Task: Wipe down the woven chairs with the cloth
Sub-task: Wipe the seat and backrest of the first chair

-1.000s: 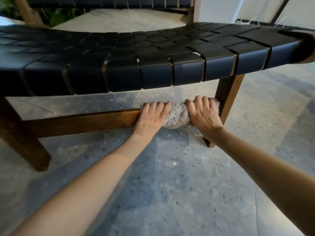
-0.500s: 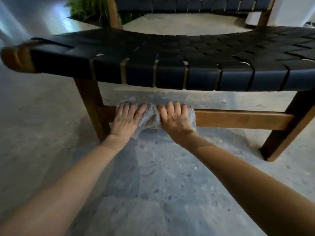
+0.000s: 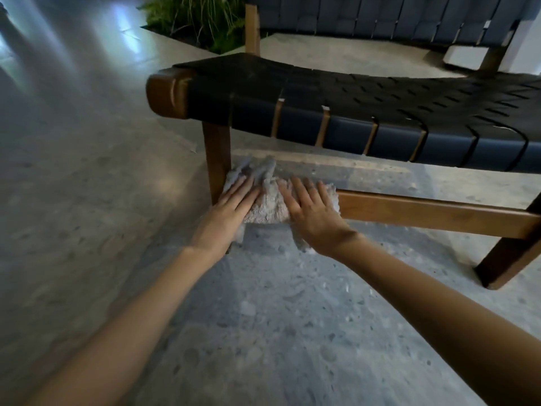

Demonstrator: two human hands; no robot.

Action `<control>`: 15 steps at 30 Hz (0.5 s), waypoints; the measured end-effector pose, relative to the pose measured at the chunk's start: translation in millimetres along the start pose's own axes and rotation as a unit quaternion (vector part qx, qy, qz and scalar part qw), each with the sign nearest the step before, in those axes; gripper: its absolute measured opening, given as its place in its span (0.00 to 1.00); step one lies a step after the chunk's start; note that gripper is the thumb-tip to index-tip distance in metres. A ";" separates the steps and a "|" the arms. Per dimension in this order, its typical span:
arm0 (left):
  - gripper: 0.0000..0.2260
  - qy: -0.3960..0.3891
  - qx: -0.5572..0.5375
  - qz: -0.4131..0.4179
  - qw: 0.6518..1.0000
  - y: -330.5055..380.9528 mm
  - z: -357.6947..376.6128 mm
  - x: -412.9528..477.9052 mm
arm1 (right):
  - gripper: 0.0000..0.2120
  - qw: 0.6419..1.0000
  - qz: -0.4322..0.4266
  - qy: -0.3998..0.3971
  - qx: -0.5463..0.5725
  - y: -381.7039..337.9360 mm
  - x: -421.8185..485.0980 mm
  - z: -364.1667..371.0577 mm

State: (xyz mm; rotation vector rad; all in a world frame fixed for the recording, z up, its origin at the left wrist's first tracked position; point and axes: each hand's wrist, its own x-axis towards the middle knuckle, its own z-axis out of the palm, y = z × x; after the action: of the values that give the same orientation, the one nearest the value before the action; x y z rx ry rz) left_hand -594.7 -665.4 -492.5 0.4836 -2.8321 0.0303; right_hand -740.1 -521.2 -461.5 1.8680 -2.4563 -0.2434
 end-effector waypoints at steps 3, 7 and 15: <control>0.28 -0.042 -0.066 -0.010 0.997 -5.1 -7.9 -28.1 | 0.29 0.994 -0.055 -0.018 0.090 -5.8 -18.2 -1.7; 0.16 -0.043 -0.128 -0.048 0.990 -15.2 -23.4 -60.3 | 0.14 0.988 -0.052 -0.002 0.145 -18.5 -29.7 -8.3; 0.08 0.105 -0.152 -0.187 0.965 -63.9 -52.2 -54.0 | 0.09 0.958 -0.001 0.194 0.209 -28.8 -3.6 -20.8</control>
State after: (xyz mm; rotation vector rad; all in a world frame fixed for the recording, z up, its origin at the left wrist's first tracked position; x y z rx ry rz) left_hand -511.2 -704.9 -458.1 0.8731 -2.4365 -0.3950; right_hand -708.9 -527.3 -445.1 1.8249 -2.3517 0.6323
